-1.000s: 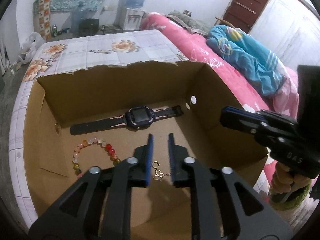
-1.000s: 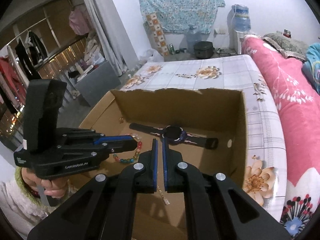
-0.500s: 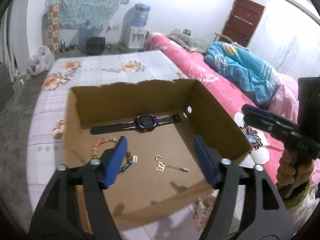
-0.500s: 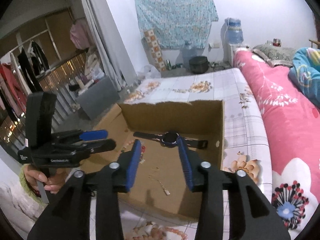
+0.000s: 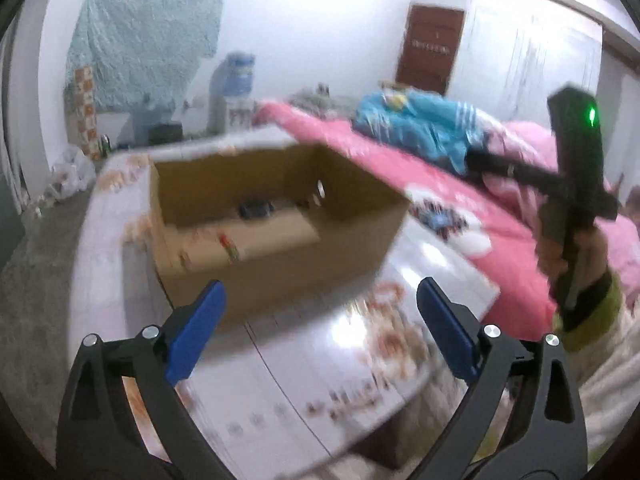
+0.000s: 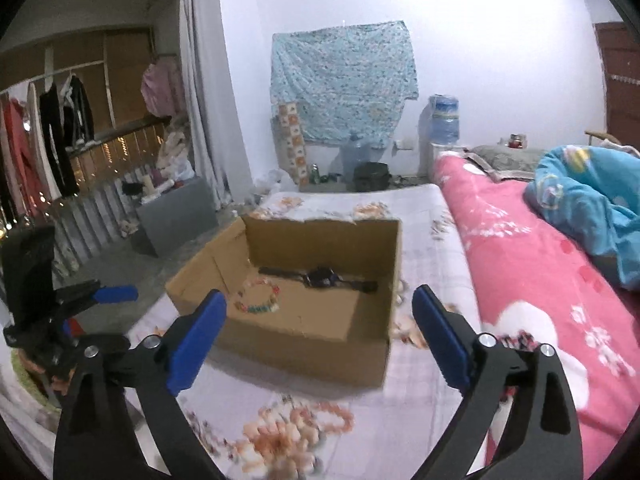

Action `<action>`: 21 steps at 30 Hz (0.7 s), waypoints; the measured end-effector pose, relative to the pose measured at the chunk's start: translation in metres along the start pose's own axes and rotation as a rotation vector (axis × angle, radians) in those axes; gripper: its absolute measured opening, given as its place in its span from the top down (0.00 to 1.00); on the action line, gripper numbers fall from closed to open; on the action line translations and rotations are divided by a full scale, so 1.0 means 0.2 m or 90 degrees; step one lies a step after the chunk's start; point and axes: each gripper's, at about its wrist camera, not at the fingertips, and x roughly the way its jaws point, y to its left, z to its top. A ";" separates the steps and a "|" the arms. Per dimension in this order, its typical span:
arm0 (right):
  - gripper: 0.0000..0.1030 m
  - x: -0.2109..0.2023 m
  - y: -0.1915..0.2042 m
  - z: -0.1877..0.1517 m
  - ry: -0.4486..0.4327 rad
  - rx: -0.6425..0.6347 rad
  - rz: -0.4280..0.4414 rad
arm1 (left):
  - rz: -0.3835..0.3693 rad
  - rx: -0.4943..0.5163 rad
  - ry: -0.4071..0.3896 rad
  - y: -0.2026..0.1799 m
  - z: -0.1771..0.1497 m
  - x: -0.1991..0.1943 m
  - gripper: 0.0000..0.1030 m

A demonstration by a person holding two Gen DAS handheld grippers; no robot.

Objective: Organize jewelry
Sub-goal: 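Withdraw both tools from the box back to the table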

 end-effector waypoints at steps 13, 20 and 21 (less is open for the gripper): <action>0.07 0.27 -0.03 -0.57 0.249 0.095 -0.079 | 0.163 -0.110 0.182 0.15 -0.32 0.47 0.10; 0.07 0.36 -0.07 -0.66 0.296 0.109 -0.105 | 0.220 -0.055 0.184 0.11 -0.35 0.56 0.10; 0.07 0.36 -0.07 -0.67 0.297 0.109 -0.105 | 0.220 -0.056 0.181 0.11 -0.34 0.57 0.09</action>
